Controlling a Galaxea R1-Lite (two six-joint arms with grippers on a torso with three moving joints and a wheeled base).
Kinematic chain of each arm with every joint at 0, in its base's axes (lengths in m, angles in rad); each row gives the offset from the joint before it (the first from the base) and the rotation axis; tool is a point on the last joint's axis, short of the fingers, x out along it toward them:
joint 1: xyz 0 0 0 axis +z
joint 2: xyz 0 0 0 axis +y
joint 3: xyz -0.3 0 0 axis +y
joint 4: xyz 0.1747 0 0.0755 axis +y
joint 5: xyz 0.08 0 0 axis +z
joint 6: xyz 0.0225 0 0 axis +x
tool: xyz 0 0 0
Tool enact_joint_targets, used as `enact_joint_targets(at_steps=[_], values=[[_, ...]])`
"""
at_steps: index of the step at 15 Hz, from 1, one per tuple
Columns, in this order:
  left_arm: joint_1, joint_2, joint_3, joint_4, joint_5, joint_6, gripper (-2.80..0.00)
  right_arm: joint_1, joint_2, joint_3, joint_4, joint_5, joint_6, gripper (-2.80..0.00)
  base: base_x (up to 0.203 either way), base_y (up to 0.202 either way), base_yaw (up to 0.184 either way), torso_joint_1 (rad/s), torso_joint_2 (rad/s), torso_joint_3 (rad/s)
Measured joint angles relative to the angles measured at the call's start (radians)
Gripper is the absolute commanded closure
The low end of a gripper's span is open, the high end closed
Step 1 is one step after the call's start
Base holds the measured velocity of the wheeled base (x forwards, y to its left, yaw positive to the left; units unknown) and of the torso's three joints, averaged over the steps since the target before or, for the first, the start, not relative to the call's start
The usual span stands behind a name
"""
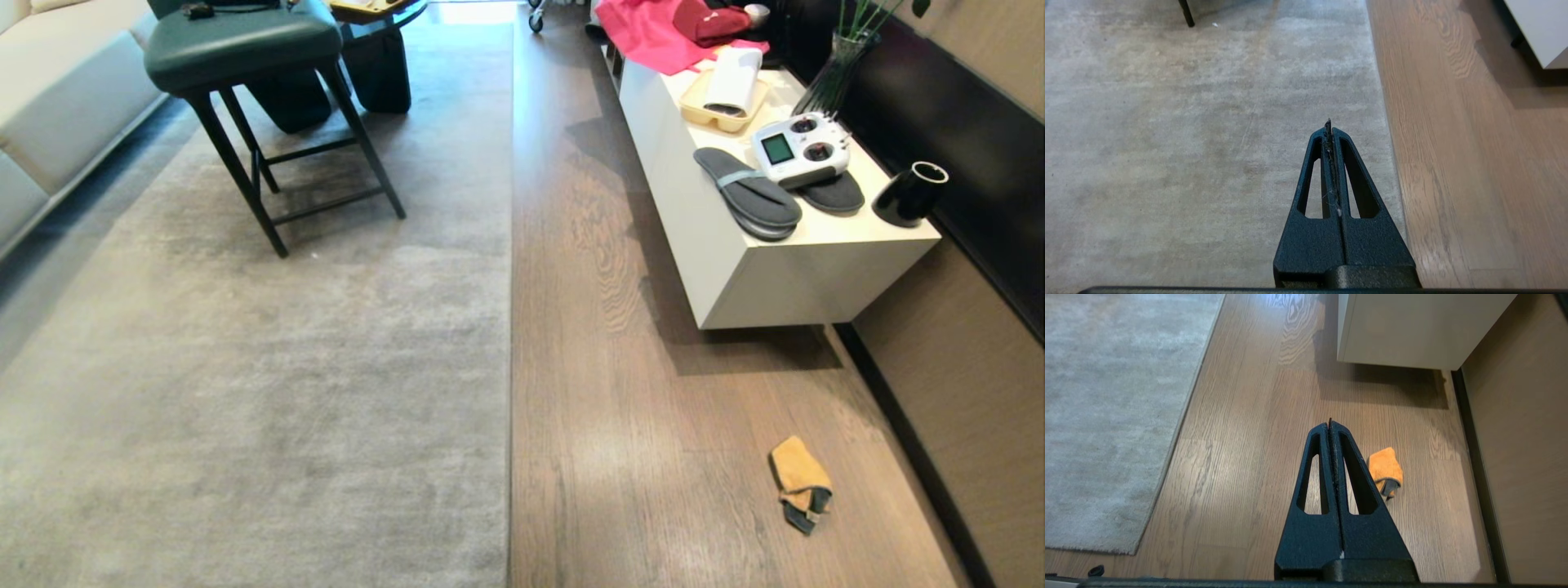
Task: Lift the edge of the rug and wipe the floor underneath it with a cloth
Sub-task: Pick up the rag
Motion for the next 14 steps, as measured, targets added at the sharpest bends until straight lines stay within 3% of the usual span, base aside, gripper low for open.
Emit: enact_joint_targets(at_steps=[14], values=[[0.000,0.000,0.000,-0.001,0.000,0.001,0.00,0.000,0.000,0.000,0.000,0.000,0.000,0.00,0.000,0.000,0.000,0.003,0.00,-0.197]])
